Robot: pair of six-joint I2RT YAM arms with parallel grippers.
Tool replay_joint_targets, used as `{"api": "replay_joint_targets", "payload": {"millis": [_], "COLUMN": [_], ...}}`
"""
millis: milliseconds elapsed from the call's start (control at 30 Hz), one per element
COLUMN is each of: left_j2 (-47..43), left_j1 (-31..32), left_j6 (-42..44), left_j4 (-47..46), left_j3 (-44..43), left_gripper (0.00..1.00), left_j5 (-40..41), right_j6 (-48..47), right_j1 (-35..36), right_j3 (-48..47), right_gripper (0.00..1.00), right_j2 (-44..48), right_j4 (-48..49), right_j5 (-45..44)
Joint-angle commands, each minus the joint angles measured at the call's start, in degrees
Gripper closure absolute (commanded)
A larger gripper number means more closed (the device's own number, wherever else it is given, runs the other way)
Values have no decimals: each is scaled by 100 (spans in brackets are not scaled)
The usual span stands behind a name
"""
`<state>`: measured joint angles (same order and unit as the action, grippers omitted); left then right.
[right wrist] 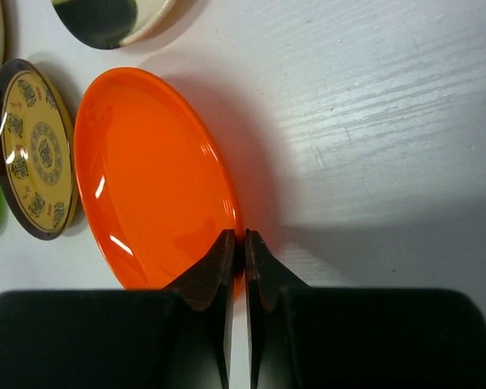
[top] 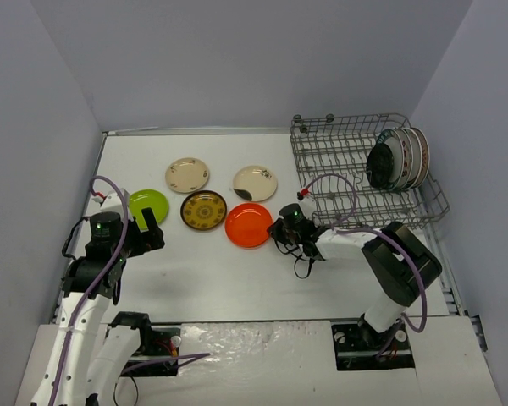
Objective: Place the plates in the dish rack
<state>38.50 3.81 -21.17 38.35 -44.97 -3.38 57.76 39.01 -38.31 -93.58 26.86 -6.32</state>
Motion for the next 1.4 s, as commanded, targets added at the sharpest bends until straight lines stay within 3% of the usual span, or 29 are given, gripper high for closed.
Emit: {"api": "replay_joint_targets", "payload": {"millis": [0, 200, 300, 467, 633, 867, 1167, 1367], "left_j2": [8, 25, 20, 0, 5, -16, -34, 5], "left_j1": [41, 56, 55, 66, 61, 61, 67, 67], "left_j6": [96, 104, 101, 104, 113, 127, 148, 148], "left_j4": [-260, -309, -310, -320, -328, -340, -375, -389], "left_j3": [-116, -100, -91, -82, -82, -73, -57, -56], "left_gripper": [3, 3, 3, 3, 3, 3, 3, 3], "left_j5": [-43, -92, -84, -93, -110, -135, -199, -215], "right_j6": [-484, -1655, -2570, -4496, -6108, -7164, -8598, -8773], "right_j1": [109, 116, 26, -923, -1896, -3101, -3496, -3564], "right_j3": [-262, -1054, -1679, -2710, -3228, -3568, -4068, -4238], "right_gripper": [100, 100, 100, 100, 100, 100, 100, 100], "right_j2": [828, 2186, 2586, 2719, 2210, 1288, 144, -402], "right_j4": [-645, -2161, -2836, -3458, -3238, -2106, -1090, -906], "right_j5": [-472, -724, -1319, -1765, -2282, -2273, -2461, -2532]}}
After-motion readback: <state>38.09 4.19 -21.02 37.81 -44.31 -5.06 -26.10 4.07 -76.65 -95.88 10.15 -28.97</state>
